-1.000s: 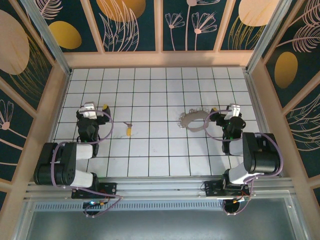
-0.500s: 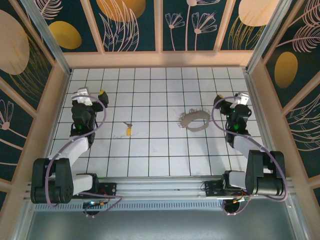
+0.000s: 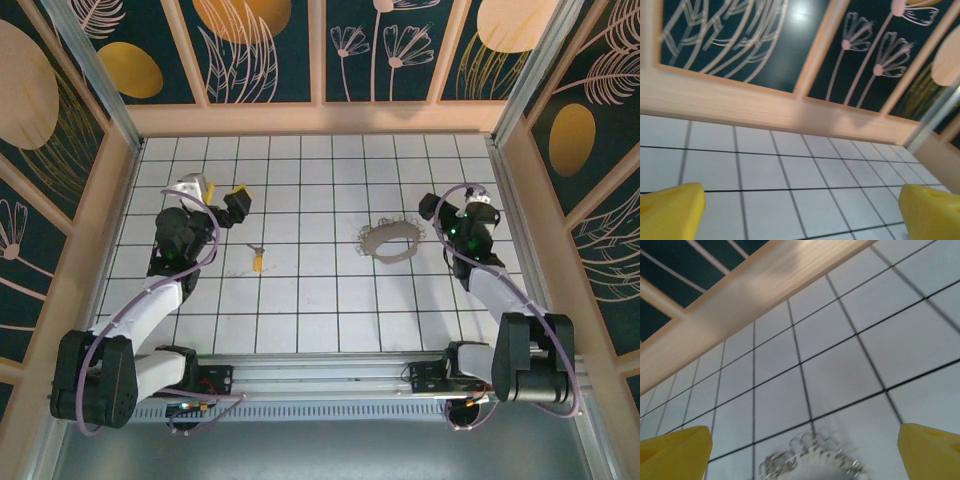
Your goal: Put the keys on the keyring
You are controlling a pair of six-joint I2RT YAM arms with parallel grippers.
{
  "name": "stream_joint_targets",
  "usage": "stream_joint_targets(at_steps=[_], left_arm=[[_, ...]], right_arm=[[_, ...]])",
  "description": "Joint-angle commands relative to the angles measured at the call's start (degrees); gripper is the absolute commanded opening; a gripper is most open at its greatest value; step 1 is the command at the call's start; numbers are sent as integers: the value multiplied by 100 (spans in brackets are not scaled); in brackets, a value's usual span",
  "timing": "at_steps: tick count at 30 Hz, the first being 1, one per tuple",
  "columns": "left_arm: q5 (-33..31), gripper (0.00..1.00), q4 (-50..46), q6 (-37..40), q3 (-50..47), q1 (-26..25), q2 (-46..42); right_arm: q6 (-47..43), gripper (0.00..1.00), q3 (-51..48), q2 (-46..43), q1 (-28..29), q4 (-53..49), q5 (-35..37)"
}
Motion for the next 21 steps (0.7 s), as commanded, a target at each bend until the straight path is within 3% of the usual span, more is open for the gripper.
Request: stream_joint_targets(at_steps=[1,7,11,15,21], left_arm=[[48,98,-42,-350,246,-329,90],[17,98,-109,-533,481,-1080,596],[-300,98,-425,-596,711,-1491,802],[-522,97,-653,-723,738,-1656,902],[-285,97,-391,-863,533,-1668,987]], right_arm=[[364,96,-114,-275,336,-645,56],[522,85,-218,-194,1138,-1388,218],[556,84,-230,21,1808,-1547,511],[627,83,-130,320,2284,-1523,744],[740,82,218,954,2600,-1562,1166]])
